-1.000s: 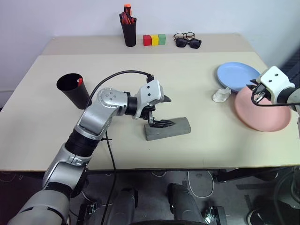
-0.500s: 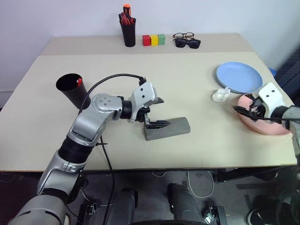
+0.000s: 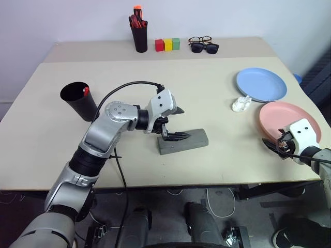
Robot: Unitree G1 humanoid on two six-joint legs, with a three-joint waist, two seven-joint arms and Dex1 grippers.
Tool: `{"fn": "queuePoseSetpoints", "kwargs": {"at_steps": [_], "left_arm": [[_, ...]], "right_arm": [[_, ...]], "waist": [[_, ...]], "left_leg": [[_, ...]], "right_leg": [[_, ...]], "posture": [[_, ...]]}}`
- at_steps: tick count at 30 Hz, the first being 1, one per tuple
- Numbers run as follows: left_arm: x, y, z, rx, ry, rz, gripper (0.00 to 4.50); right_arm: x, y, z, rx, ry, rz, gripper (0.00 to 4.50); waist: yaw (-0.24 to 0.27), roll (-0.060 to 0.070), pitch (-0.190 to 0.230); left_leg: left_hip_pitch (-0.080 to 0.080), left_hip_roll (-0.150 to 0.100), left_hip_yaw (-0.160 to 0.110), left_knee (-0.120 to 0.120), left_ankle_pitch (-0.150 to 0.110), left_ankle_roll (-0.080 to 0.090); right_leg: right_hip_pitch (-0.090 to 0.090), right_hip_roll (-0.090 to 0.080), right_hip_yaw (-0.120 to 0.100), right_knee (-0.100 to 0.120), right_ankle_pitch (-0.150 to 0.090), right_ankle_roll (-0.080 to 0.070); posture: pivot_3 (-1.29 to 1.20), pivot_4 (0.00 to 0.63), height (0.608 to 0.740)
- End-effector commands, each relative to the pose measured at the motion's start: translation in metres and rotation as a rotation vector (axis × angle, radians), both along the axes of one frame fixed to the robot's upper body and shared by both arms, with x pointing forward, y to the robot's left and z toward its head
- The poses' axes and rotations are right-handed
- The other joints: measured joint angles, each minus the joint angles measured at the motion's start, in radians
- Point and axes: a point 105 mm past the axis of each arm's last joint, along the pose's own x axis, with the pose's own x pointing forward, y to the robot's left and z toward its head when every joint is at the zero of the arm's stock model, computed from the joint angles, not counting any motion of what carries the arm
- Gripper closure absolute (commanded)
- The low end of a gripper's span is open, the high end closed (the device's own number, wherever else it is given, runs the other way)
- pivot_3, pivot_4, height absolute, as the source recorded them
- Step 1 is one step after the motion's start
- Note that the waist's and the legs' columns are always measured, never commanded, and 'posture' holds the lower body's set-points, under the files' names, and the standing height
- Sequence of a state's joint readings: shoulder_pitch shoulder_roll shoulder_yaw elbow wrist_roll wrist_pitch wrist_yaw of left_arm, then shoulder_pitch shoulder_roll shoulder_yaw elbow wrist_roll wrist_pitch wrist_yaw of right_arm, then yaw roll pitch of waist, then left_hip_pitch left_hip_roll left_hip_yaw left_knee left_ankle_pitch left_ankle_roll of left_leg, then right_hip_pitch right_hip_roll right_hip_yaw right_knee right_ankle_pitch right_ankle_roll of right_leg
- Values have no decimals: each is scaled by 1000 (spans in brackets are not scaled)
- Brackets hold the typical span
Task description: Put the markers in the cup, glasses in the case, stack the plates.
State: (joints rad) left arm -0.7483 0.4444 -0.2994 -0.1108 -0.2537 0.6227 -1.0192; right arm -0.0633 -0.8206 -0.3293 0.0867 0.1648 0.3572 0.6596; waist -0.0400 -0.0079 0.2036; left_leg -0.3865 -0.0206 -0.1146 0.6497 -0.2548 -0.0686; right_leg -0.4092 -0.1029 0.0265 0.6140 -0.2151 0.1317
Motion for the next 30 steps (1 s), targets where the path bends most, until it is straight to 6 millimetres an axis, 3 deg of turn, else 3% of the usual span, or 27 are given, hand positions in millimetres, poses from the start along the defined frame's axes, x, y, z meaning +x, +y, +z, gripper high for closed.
{"fn": "queuePoseSetpoints", "kwargs": {"at_steps": [1, 3, 7, 14, 18, 24, 30], "left_arm": [[1, 2, 12, -11, -46, 4, 0], [2, 3, 12, -11, -45, 11, 0], [1, 6, 12, -8, -43, 19, 0], [1, 8, 11, -6, -41, 30, 0], [0, 8, 11, -7, -38, 31, 0], [0, 7, 10, -12, -32, 35, 0], [0, 7, 12, -27, -31, 50, 0]], "right_arm": [[6, -13, 6, -12, -45, -78, 1633], [8, -17, 4, -13, -40, -104, 2411], [11, -18, 3, -14, -37, -110, 4468], [15, -14, 6, -16, -45, -95, 4468], [20, -16, 23, -99, -118, -99, 4468], [50, -1, 77, -215, -287, 10, 4468], [93, 13, 98, -307, -322, 130, 4468]], "waist": [[0, 0, 0], [1, 0, 0], [0, 0, 0], [1, 0, 0], [-2, 0, 0], [-7, 1, 0], [-5, 0, 0]], "left_leg": [[0, 0, 0, 0, 0, 0], [0, 0, 0, 0, 0, 0], [0, 0, 0, 0, 0, 0], [0, 0, 0, 0, 0, 0], [0, 0, 0, 0, 0, 0], [1, 0, 1, 0, 0, 0], [0, 0, 1, -1, 0, 0]], "right_leg": [[0, 0, 0, 0, 0, 0], [0, 0, 0, 0, 0, -1], [0, 0, 0, 0, -1, -1], [0, 0, 0, 0, 0, 0], [0, 0, 0, 0, 0, 0], [0, 0, 1, 0, 0, 0], [0, 0, 0, -1, 1, 2]], "posture": [[0, 150, 740], [0, 150, 740], [0, 150, 740], [0, 150, 740], [0, 150, 740], [0, 150, 740], [0, 150, 740]]}}
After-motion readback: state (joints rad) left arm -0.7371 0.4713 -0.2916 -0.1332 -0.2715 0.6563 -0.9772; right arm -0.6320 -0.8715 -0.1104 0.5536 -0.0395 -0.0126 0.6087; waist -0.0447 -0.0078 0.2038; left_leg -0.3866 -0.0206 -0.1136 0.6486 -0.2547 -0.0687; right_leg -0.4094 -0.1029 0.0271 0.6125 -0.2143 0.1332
